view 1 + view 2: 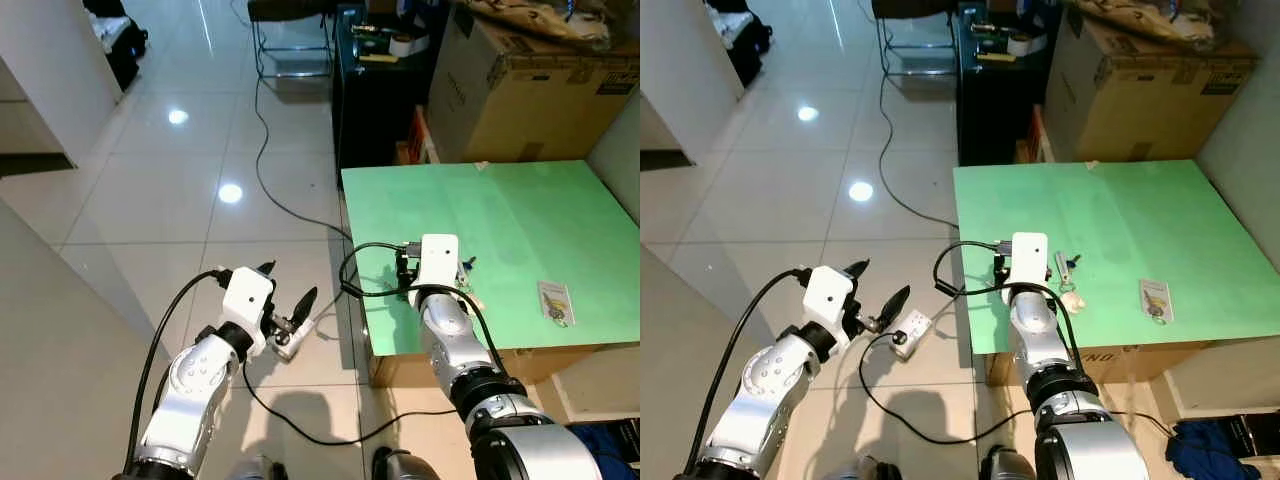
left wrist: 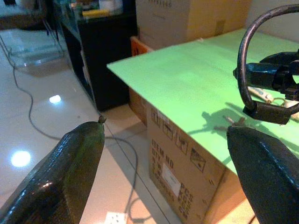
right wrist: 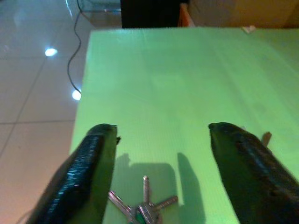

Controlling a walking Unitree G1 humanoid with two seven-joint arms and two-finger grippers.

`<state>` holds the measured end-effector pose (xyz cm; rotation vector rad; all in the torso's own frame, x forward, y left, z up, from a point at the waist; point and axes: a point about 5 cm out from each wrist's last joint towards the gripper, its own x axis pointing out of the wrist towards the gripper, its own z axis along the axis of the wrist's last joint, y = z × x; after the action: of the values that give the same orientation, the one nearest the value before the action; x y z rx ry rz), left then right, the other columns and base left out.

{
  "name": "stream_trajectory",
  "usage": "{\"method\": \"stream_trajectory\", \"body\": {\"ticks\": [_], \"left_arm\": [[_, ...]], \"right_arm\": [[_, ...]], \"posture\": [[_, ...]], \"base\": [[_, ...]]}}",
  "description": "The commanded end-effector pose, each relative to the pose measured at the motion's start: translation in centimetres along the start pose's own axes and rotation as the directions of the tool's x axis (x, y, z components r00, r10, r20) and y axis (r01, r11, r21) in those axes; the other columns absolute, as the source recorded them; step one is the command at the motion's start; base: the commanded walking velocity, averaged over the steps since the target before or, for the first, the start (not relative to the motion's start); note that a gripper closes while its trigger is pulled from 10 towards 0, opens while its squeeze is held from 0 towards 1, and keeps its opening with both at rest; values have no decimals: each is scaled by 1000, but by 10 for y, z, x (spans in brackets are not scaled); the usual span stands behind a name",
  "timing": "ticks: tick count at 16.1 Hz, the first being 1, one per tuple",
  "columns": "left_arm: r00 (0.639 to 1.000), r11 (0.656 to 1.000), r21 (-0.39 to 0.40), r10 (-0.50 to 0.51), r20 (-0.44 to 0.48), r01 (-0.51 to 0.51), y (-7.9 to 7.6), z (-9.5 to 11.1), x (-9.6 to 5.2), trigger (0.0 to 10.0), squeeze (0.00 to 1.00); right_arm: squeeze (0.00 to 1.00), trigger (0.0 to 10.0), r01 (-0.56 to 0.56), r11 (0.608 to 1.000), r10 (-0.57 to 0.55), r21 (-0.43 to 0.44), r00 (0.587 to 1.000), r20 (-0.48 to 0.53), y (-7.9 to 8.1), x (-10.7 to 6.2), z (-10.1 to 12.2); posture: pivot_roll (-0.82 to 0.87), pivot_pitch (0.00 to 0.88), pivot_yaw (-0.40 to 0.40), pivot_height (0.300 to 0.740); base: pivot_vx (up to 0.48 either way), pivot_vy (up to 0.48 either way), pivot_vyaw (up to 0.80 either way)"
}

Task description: Hang keys on a hook

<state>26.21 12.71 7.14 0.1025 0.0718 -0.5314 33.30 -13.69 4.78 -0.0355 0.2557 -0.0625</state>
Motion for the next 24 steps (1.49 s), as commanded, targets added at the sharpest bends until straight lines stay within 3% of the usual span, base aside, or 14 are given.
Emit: {"method": "stream_trajectory", "body": {"ticks": [1, 5, 6, 16, 17, 18, 22, 23, 24], "left_arm": [[1000, 1000, 4, -7, -5, 7, -4, 1, -2, 10000, 0], [1000, 1000, -1, 3, -12, -3, -2, 2, -4, 10000, 0], [1000, 1000, 0, 5, -14, -6, -2, 2, -5, 10000, 0], [1000, 1000, 2, 10, -17, -10, -1, 4, -5, 10000, 0], [1000, 1000, 3, 5, -19, -5, -2, 3, -6, 10000, 0], [1000, 1000, 4, 3, -20, -3, -2, 3, -6, 10000, 0], [1000, 1000, 5, 1, -20, -1, -2, 3, -6, 10000, 0], [1000, 1000, 8, 0, -19, 0, -1, 3, -6, 10000, 0], [1000, 1000, 12, 0, -17, 0, 0, 4, -6, 10000, 0]], "right_arm": [[1000, 10000, 11, 1000, -11, -3, 1000, -23, -2, -1, -6], [976, 10000, -24, 999, 26, 25, 995, -92, 2, -3, -16], [0, 10000, -44, 999, 46, 23, 993, -112, 5, -4, -19], [0, 10000, -35, 998, 42, 45, 985, -169, 8, -9, -32], [0, 8902, -31, 998, 40, 52, 983, -179, 7, -9, -33], [0, 5765, -30, 998, 40, 54, 983, -182, 7, -9, -33], [0, 5765, -30, 998, 40, 57, 982, -186, 7, -9, -34], [0, 0, -32, 997, 44, 63, 979, -199, 7, -10, -36], [0, 0, -35, 997, 51, 75, 974, -220, 8, -11, -40]], "posture": [[31, 180, 33, 740], [36, 186, 29, 740], [39, 188, 28, 740], [43, 190, 24, 740], [42, 189, 23, 740], [42, 189, 23, 740], [43, 189, 22, 740], [49, 179, 19, 740], [51, 176, 19, 740]], "base": [[0, 0, 0], [0, 0, 0], [0, 0, 0], [0, 0, 0], [0, 0, 0], [0, 0, 0], [0, 0, 0], [0, 0, 0], [0, 0, 0]]}}
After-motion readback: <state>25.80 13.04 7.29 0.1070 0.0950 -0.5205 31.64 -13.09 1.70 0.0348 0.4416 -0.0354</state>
